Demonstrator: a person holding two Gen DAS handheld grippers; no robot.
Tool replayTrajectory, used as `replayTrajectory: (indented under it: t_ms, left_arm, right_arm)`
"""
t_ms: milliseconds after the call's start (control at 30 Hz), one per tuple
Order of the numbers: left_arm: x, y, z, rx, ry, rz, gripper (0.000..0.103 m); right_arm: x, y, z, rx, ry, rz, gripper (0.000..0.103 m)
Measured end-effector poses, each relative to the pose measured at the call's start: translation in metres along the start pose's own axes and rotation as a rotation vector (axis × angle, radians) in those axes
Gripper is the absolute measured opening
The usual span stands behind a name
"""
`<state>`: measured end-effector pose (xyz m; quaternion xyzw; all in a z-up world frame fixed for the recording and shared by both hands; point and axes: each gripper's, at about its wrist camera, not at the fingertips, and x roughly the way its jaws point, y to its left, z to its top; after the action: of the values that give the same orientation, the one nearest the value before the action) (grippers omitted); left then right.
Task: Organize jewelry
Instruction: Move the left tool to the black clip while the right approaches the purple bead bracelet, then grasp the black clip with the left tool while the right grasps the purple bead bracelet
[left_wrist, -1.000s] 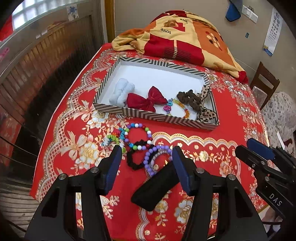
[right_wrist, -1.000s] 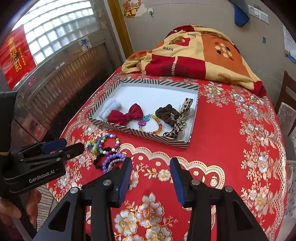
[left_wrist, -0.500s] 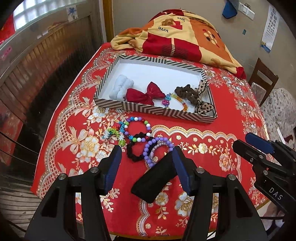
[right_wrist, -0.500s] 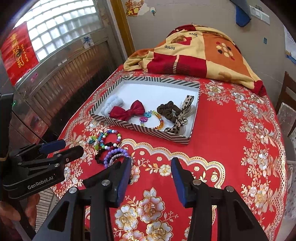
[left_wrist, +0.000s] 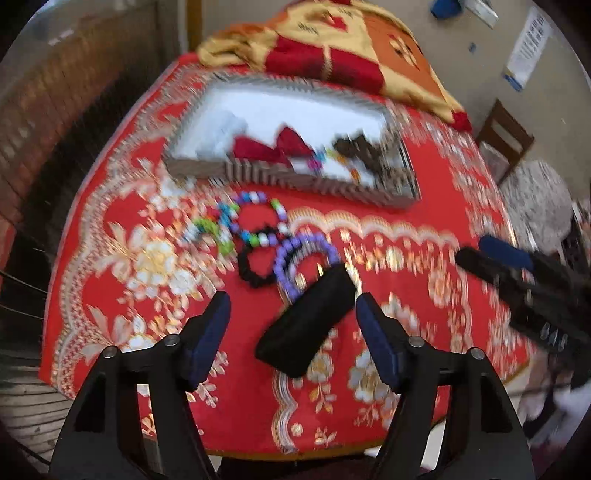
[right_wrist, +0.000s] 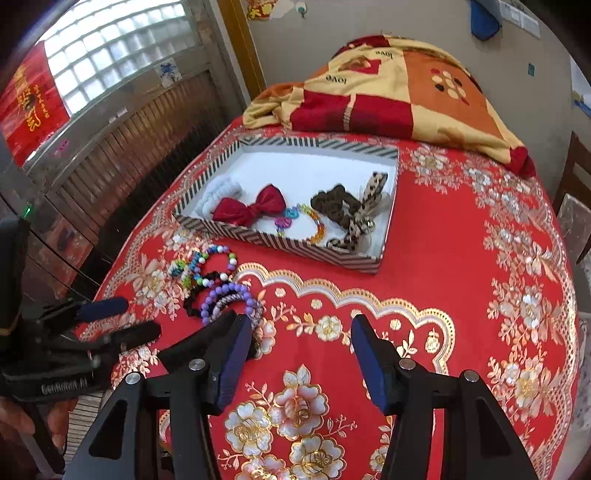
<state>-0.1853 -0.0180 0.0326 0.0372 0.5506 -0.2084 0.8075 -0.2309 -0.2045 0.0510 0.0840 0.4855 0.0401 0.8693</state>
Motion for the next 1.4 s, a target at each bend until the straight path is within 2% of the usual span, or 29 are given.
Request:
replayTrajectory:
  t_ms: [100, 433, 500, 533, 600, 700, 800, 900, 1133, 1233, 1300, 1400]
  left_arm:
    - [0.019, -0.005, -0.008, 0.037, 0.056, -0.007, 0.071]
    - [0.064, -0.008, -0.016, 0.093, 0.108, 0.013, 0.070]
    - [0.070, -0.002, -0.018, 0.068, 0.118, 0.005, 0.043]
    - [0.071, -0.001, -0.018, 0.052, 0.123, -0.006, 0.042]
    - [0.067, 0.005, -0.017, 0.037, 0.104, -0.023, 0.026]
    - [0.062, 0.011, -0.015, 0.037, 0.099, -0.024, 0.015]
    - [0.053, 0.020, -0.015, 0.025, 0.087, -0.033, 0.012]
    - [0.042, 0.032, -0.014, 0.007, 0.073, -0.037, 0.012]
    - [0.021, 0.061, -0.007, -0.057, 0.036, -0.010, 0.012]
    - [0.019, 0.069, -0.005, -0.080, 0.030, -0.004, 0.012]
    - [0.018, 0.072, -0.005, -0.087, 0.030, -0.002, 0.012]
    - [0.017, 0.074, -0.004, -0.096, 0.025, -0.003, 0.012]
  right_arm:
    - [0.008, 0.000, -0.002, 0.001, 0.022, 0.005, 0.054]
    - [0.031, 0.006, -0.001, -0.008, 0.070, 0.028, 0.054]
    - [0.037, 0.007, 0.001, -0.009, 0.076, 0.034, 0.054]
    - [0.041, 0.007, 0.002, -0.009, 0.080, 0.041, 0.054]
    - [0.048, 0.009, 0.004, -0.008, 0.084, 0.055, 0.054]
    - [0.060, 0.013, 0.008, -0.022, 0.093, 0.079, 0.054]
    - [0.073, 0.021, 0.013, -0.062, 0.104, 0.094, 0.053]
    - [0.089, 0.030, 0.019, -0.101, 0.118, 0.106, 0.042]
    - [0.121, 0.048, 0.028, -0.178, 0.167, 0.142, 0.037]
    - [0.134, 0.049, 0.031, -0.183, 0.194, 0.151, 0.028]
    - [0.138, 0.049, 0.030, -0.188, 0.213, 0.169, 0.014]
    - [0.134, 0.050, 0.027, -0.206, 0.211, 0.179, 0.009]
